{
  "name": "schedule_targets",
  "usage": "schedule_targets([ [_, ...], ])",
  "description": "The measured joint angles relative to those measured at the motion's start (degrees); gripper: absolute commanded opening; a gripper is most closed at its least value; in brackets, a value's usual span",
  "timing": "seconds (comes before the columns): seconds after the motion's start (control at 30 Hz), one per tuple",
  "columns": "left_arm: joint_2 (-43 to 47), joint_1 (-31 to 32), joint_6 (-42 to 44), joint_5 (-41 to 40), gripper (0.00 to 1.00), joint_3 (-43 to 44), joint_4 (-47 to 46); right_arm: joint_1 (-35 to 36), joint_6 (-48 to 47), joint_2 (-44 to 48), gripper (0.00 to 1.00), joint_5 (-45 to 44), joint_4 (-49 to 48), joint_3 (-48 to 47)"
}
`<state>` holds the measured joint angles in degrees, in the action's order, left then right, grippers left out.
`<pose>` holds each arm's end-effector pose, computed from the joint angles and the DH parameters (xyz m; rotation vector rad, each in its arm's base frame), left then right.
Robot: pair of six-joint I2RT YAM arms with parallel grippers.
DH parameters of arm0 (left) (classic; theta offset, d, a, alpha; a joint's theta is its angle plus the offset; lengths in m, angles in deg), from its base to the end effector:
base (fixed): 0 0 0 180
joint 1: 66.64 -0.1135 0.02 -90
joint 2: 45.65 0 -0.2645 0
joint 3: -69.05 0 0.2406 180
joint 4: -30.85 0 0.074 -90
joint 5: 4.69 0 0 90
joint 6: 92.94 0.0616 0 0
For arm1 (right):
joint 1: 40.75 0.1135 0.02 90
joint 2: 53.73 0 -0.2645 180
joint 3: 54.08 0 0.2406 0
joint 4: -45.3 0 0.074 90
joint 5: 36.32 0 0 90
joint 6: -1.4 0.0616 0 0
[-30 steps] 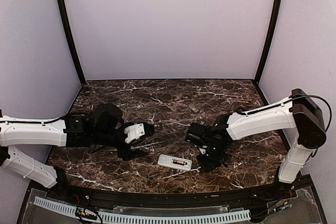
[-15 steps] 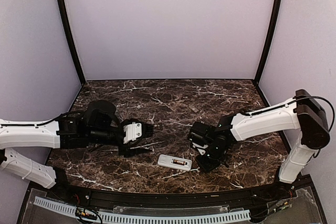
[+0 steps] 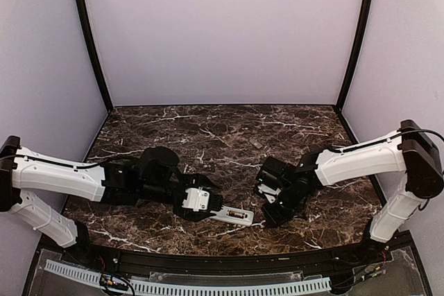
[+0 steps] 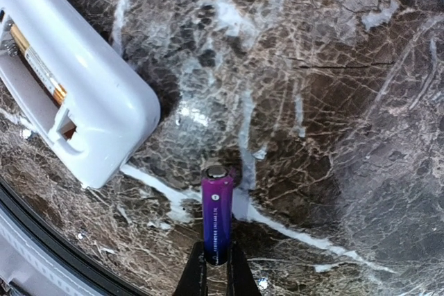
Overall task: Load the batteries into the remote control
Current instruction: Pick up the battery at the center of the board, then pass from the right arm to the left
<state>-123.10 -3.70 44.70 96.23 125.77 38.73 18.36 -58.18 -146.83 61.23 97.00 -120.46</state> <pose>0.1286 -0.2775 0.2221 1.7743 1.0857 -0.3609 0.1349 0.2413 0.1371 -0.7804 2.9687 0.3630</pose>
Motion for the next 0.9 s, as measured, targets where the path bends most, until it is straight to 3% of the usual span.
schedule_targets([
  [0.27,-1.31,1.22,2.93,-0.02,0.63,0.00,-3.67,-0.59,-1.05,3.32,0.00,0.72,1.49,-0.63],
  [0.5,-2.69,6.82,13.51,-4.94,0.51,-0.48,-12.28,-0.63,-4.00,7.50,0.00,6.45,4.66,-6.38],
  [0.67,-4.63,8.59,20.79,-7.67,0.55,-0.48,-15.91,-0.22,-5.99,10.56,0.00,12.44,4.83,-12.85],
  [0.9,-5.55,8.59,25.16,-11.78,0.60,-0.48,-18.97,1.70,-7.23,9.03,0.00,14.36,7.17,-17.53],
])
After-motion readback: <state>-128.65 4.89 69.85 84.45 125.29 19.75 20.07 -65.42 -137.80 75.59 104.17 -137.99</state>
